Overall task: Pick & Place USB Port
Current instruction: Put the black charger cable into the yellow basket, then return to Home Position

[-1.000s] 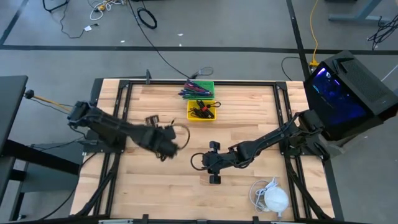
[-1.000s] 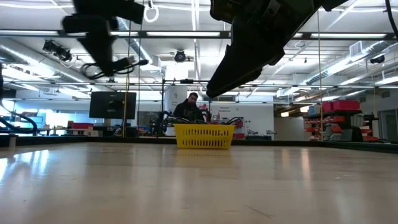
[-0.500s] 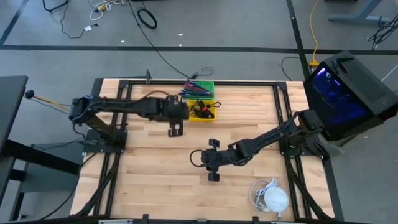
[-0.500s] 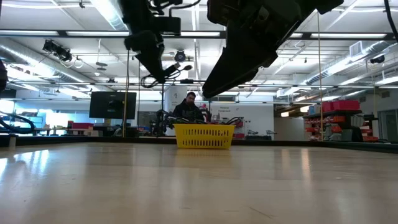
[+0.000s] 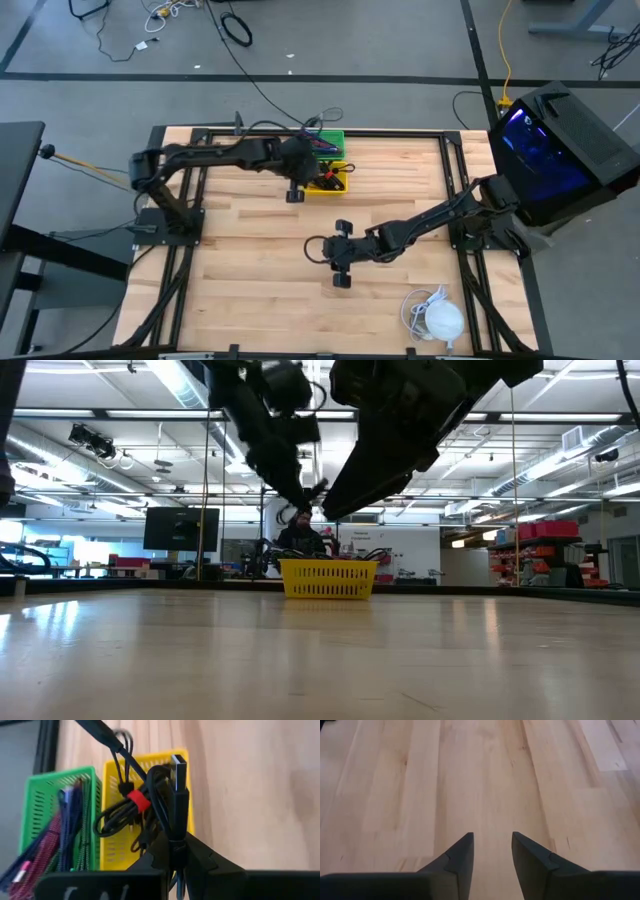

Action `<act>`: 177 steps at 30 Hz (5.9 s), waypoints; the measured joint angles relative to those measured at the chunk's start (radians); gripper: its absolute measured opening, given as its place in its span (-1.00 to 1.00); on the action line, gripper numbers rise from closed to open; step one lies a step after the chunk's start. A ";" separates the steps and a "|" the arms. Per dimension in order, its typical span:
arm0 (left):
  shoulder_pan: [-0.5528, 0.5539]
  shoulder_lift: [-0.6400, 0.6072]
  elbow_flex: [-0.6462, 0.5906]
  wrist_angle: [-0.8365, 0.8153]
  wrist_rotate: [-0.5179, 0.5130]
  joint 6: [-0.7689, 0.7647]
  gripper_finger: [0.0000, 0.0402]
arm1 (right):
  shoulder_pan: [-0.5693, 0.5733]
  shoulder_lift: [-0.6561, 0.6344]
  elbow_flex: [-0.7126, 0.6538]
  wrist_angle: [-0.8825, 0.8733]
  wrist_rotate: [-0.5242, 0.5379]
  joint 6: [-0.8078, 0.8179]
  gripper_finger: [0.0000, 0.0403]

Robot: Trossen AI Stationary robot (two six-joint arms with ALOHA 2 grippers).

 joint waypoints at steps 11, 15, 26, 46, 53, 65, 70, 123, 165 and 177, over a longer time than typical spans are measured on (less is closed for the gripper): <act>0.025 0.137 0.000 0.067 0.016 0.029 -0.86 | 0.000 0.000 0.000 -0.004 -0.001 0.000 -0.33; 0.025 0.137 0.000 0.073 0.021 0.023 -0.86 | 0.000 0.000 0.000 -0.005 -0.001 0.000 -0.33; 0.018 0.132 0.006 0.105 0.041 0.010 -0.86 | -0.003 0.000 0.000 -0.003 -0.001 0.000 -0.33; 0.020 0.161 0.008 0.146 0.080 -0.016 -0.82 | -0.003 0.000 0.000 -0.004 -0.001 -0.003 -0.33; 0.025 0.193 0.007 0.146 0.063 -0.026 -0.73 | -0.003 0.000 0.000 -0.008 -0.001 -0.003 -0.33; 0.025 0.192 0.007 0.153 0.030 -0.050 -0.42 | -0.003 0.000 0.000 -0.007 -0.001 -0.007 -0.33; 0.024 0.178 0.027 0.136 -0.007 -0.050 -0.42 | -0.003 0.000 0.000 -0.006 -0.001 -0.008 -0.33; 0.275 -1.519 -0.655 -0.084 0.225 -0.458 -0.43 | -0.564 -1.033 -0.887 0.545 -0.161 -0.152 -0.69; -0.256 -1.543 -1.248 0.683 -0.036 -0.655 -0.96 | -0.565 -1.092 -1.078 0.644 -0.230 -0.051 -0.69; -0.451 -1.535 -1.258 0.643 -0.149 -0.550 -0.94 | -0.506 -1.092 -1.079 0.593 -0.280 -0.162 -0.69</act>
